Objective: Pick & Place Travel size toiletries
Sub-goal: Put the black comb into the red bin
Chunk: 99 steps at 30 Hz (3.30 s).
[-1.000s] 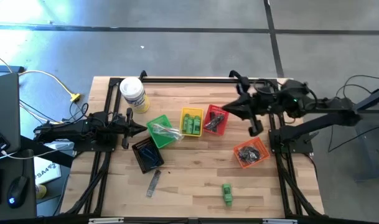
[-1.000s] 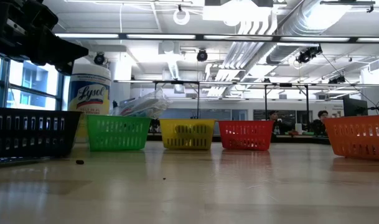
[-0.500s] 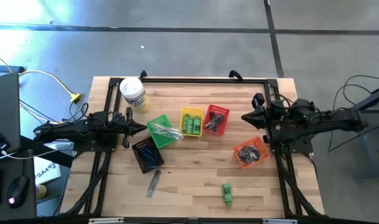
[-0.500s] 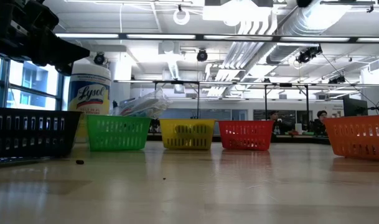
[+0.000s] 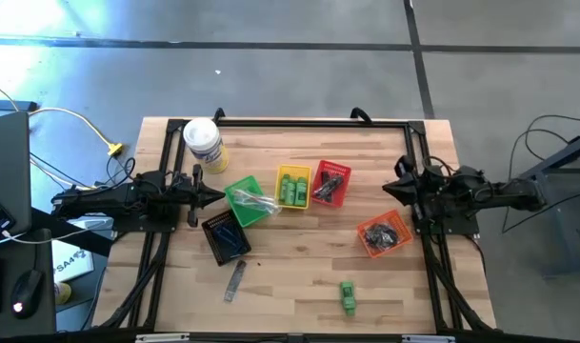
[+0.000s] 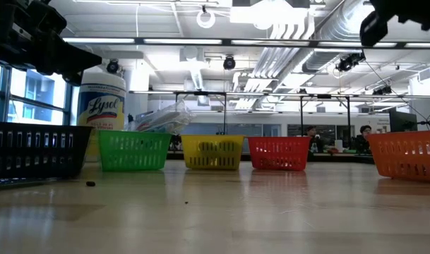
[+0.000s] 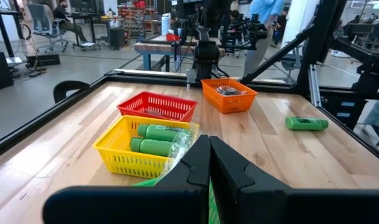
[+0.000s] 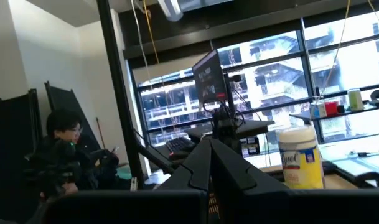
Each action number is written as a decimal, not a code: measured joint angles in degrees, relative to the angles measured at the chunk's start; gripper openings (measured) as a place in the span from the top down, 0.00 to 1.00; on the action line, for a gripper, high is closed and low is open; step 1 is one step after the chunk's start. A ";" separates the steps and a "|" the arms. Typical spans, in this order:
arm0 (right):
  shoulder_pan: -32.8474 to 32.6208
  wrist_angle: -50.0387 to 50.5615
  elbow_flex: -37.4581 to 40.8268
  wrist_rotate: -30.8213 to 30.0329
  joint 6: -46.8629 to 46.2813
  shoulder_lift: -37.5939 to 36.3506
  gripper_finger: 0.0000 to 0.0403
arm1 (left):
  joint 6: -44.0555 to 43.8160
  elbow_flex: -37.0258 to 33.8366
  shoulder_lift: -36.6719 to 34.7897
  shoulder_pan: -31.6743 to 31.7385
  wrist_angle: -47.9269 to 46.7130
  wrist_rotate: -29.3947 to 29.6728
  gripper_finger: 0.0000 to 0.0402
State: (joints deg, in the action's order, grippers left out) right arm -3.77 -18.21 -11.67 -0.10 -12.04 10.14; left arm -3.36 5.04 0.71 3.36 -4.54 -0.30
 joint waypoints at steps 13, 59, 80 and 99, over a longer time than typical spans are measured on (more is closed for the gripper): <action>0.00 0.17 10.35 1.69 1.11 -5.78 1.00 | 0.09 0.02 0.00 0.00 -0.04 0.00 1.00; 0.00 6.44 11.31 4.52 3.31 -5.71 0.99 | -5.80 0.09 0.02 0.00 -4.31 2.56 1.00; 0.00 7.81 11.36 4.71 3.05 -5.69 0.99 | -7.89 15.99 17.06 -3.79 -4.19 8.15 1.00; 0.00 8.62 11.36 10.07 3.00 -5.69 0.99 | -29.49 52.18 60.89 -28.26 -38.46 31.37 1.00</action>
State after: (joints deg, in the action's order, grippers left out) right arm -3.77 -9.58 -0.32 9.97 -9.04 4.45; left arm -32.85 57.22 61.60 -24.91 -43.00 31.07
